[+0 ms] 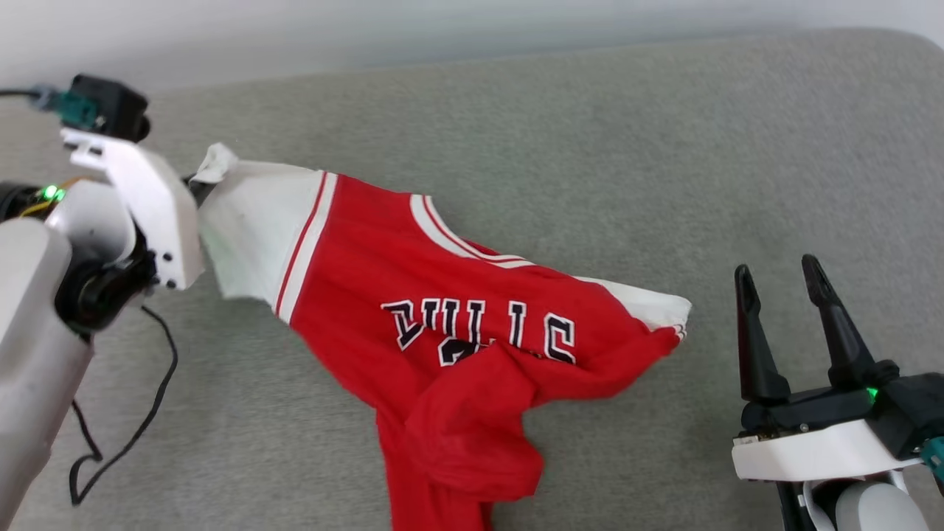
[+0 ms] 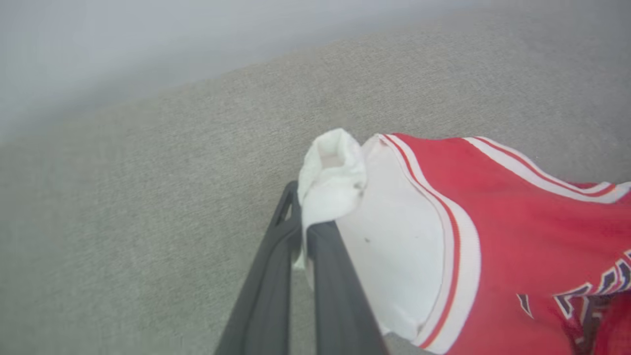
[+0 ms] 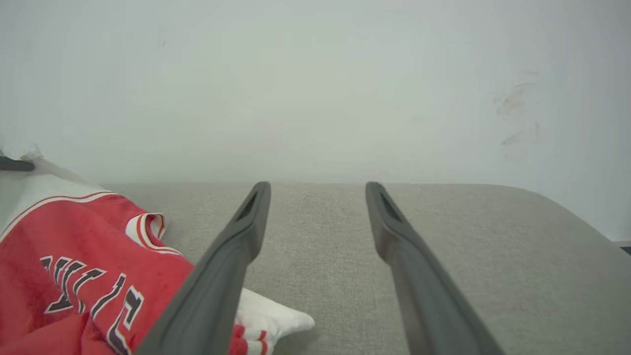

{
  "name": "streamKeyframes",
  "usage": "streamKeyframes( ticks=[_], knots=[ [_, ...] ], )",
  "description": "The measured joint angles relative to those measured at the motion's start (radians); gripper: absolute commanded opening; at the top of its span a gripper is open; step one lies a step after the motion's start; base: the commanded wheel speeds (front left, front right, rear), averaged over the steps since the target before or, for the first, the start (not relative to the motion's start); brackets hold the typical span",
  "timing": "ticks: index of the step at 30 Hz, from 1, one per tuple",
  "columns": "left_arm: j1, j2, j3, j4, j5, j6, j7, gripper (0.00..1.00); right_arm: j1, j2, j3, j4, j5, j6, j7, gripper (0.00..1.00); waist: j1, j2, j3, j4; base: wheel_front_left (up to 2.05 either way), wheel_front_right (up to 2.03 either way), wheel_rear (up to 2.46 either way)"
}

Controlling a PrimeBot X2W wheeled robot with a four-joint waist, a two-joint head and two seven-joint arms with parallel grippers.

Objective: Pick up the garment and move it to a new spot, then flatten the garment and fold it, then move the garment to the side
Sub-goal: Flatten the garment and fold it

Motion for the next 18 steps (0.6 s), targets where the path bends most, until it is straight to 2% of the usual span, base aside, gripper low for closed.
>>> streamKeyframes(
  ticks=[9, 17, 18],
  knots=[
    [0.207, 0.078, 0.071, -0.069, -0.063, 0.061, -0.114, 0.00, 0.033, -0.001, -0.008, 0.015, -0.017, 0.000, 0.000, 1.00, 0.0000, 0.0000, -0.081, 0.105, 0.00, 0.00, 0.00],
    [0.414, 0.104, 0.087, -0.152, -0.107, 0.120, -0.172, 0.00, 0.047, 0.000, -0.011, 0.022, -0.014, 0.000, 0.000, 1.00, 0.0000, 0.0000, -0.118, 0.171, 0.00, 0.00, 0.00],
    [0.434, 0.099, 0.082, -0.163, -0.107, 0.122, -0.179, 0.12, 0.049, 0.000, -0.011, 0.024, -0.012, 0.000, 0.000, 1.00, 0.0000, 0.0000, -0.121, 0.176, 0.00, 0.00, 0.00]
  ],
)
